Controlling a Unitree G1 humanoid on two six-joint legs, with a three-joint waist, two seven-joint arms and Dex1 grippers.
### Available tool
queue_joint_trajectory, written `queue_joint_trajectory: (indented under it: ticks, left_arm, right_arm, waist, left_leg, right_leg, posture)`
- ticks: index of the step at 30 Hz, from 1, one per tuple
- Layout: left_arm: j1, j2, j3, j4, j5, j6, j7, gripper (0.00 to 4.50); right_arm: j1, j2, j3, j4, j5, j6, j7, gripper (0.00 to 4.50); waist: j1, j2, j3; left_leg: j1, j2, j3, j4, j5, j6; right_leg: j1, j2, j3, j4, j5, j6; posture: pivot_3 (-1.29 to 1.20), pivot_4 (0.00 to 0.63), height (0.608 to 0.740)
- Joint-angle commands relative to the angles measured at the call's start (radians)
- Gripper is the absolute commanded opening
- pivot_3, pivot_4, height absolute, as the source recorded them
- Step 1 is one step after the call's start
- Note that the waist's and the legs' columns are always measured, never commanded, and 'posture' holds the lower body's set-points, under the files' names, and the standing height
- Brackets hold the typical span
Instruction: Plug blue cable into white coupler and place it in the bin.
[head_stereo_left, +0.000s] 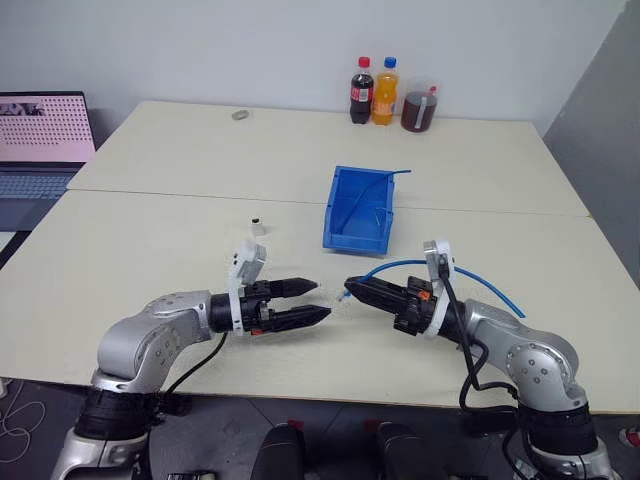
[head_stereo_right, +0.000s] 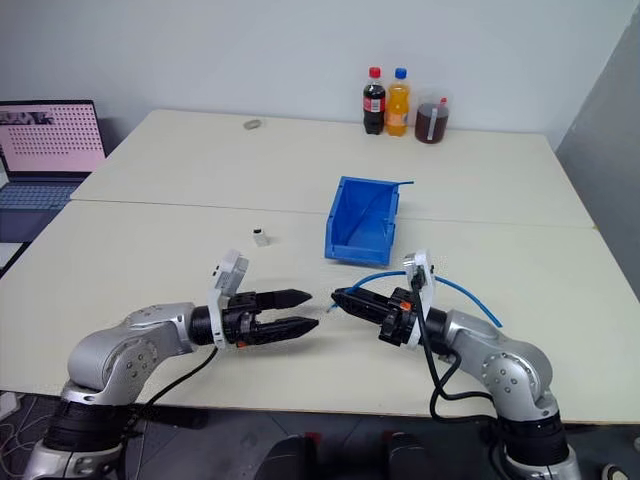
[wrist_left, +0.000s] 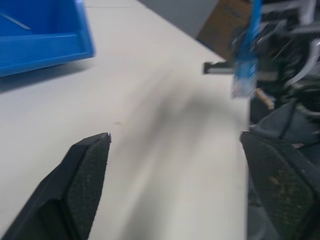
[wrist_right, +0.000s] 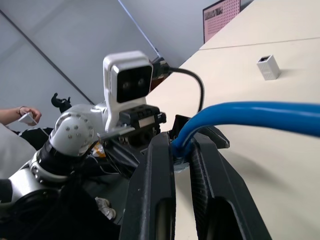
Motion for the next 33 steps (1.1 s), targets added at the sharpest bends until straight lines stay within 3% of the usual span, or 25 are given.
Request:
queue_joint_trajectory:
  ticks: [1, 8, 12, 24, 33]
  left_arm:
    - [0.049, -0.051, 0.078, -0.032, 0.126, -0.163, 0.183, 4.50]
    - [0.049, -0.238, 0.086, 0.032, 0.399, -0.246, 0.647, 4.50]
    - [-0.037, -0.316, 0.065, 0.131, 0.492, -0.238, 0.794, 4.50]
    - [-0.320, -0.383, 0.064, 0.447, 0.552, -0.173, 0.912, 4.50]
    - [-0.431, -0.389, 0.082, 0.610, 0.534, -0.218, 0.903, 4.50]
  right_arm:
    - [-0.013, -0.010, -0.028, 0.003, -0.028, -0.041, -0.007, 0.13]
    - [-0.028, -0.008, -0.019, 0.037, -0.063, -0.064, -0.003, 0.13]
    - [-0.046, -0.006, -0.010, 0.055, -0.078, -0.070, 0.005, 0.13]
    - [-0.042, 0.000, -0.010, 0.047, -0.103, -0.080, -0.007, 0.13]
    - [-0.030, 0.001, -0.008, 0.033, -0.110, -0.080, -0.017, 0.12]
  waist:
    - [0.001, 0.000, 0.000]
    - [0.004, 0.000, 0.000]
    - [0.004, -0.001, 0.000]
    - [0.004, -0.001, 0.000]
    - [0.003, -0.002, 0.000]
  left_leg:
    - [0.000, 0.000, 0.000, 0.000, 0.000, 0.000]
    - [-0.001, -0.001, 0.000, 0.000, 0.000, 0.000]
    - [-0.001, -0.001, 0.000, 0.000, 0.000, 0.000]
    - [-0.002, -0.002, 0.000, 0.000, 0.000, 0.000]
    - [-0.002, -0.002, 0.000, 0.000, 0.000, 0.000]
  right_leg:
    - [0.000, 0.000, 0.000, 0.000, 0.000, 0.000]
    - [0.001, -0.001, 0.000, -0.001, 0.001, 0.000]
    - [0.001, 0.000, 0.000, -0.002, 0.002, 0.001]
    - [0.001, 0.000, -0.001, -0.003, 0.002, 0.001]
    - [0.001, 0.000, -0.001, -0.004, 0.002, 0.001]
  posture:
    - [0.00, 0.150, 0.740]
    - [0.00, 0.150, 0.740]
    - [0.00, 0.150, 0.740]
    - [0.00, 0.150, 0.740]
    - [0.00, 0.150, 0.740]
